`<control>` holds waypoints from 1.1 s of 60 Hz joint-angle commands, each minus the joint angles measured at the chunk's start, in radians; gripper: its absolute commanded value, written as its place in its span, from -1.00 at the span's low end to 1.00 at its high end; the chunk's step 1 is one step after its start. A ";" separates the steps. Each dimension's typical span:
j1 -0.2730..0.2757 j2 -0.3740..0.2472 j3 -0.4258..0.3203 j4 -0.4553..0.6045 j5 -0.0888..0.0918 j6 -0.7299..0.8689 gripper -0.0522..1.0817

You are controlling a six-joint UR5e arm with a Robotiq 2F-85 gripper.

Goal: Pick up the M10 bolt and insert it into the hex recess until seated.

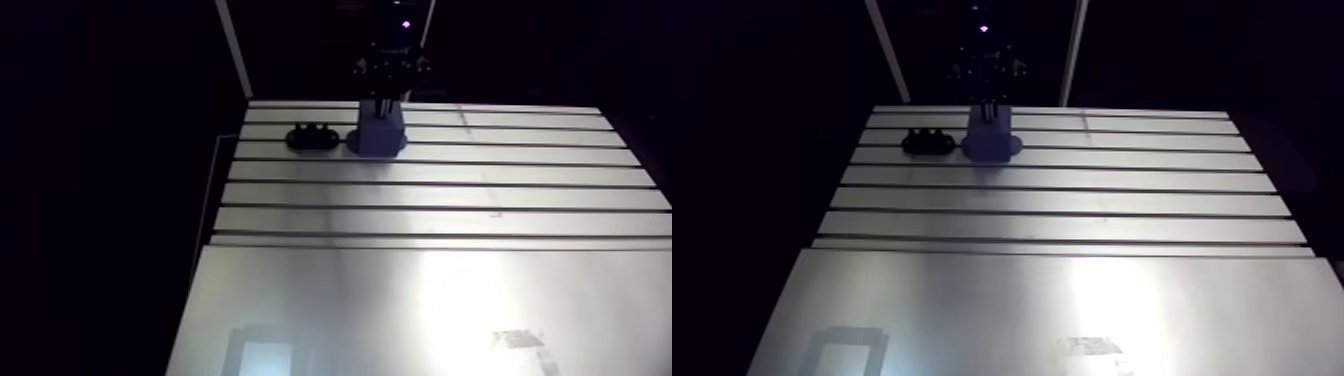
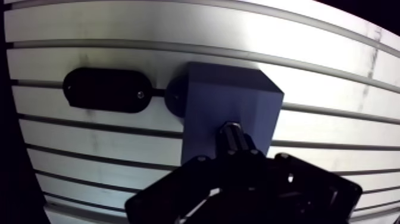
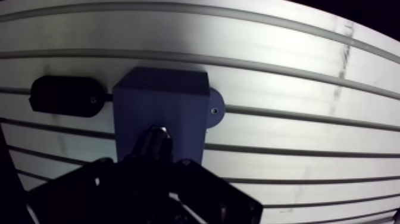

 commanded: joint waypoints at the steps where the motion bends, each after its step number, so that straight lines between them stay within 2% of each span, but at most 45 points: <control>1: 0.000 0.000 0.000 -0.001 0.000 0.000 1.00; 66: 0.005 -0.009 -0.010 0.005 0.003 -0.002 1.00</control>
